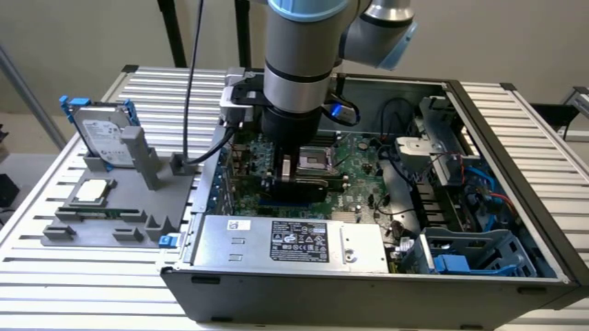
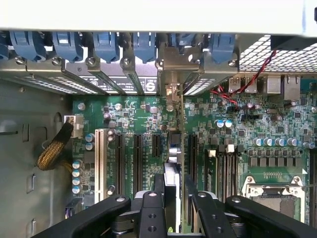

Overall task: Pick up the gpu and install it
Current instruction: 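Insert the gpu into the slot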

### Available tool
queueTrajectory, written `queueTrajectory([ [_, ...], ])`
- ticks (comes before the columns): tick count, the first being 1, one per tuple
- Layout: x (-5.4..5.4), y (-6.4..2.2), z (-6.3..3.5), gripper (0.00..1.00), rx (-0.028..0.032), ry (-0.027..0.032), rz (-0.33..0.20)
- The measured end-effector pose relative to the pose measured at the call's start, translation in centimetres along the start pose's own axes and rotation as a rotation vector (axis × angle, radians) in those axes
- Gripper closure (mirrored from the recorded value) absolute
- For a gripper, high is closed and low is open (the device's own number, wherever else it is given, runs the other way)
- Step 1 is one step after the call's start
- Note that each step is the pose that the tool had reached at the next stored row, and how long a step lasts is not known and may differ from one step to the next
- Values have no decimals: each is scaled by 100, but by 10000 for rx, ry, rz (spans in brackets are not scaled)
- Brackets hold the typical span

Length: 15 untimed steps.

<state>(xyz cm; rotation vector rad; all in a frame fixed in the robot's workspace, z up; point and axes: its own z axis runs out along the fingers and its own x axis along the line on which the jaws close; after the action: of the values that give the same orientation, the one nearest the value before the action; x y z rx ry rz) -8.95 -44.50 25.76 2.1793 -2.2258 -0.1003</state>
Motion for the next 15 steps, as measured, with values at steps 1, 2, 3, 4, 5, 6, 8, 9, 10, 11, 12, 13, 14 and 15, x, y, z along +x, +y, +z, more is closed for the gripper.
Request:
queueTrajectory([
  [1,-5,0,-4,73,-6,1,0],
  [2,-8,1,-8,73,-13,4,0],
  [3,-8,1,-8,73,-17,3,0],
  [4,-9,2,-8,73,-24,4,0],
  [5,-9,1,-7,73,-33,4,1],
  [6,-9,1,-7,73,-46,6,2],
  [8,-8,1,-5,73,-72,18,3],
  [9,-6,0,-3,73,-91,24,2],
  [10,-4,0,0,73,-112,29,3],
  [11,-1,-1,6,73,-133,30,4],
  [12,2,-2,11,73,-151,31,6],
  [13,4,-6,17,73,-168,29,6],
  [14,6,-11,21,73,-184,29,7],
  [15,8,-18,24,73,-202,31,8],
])
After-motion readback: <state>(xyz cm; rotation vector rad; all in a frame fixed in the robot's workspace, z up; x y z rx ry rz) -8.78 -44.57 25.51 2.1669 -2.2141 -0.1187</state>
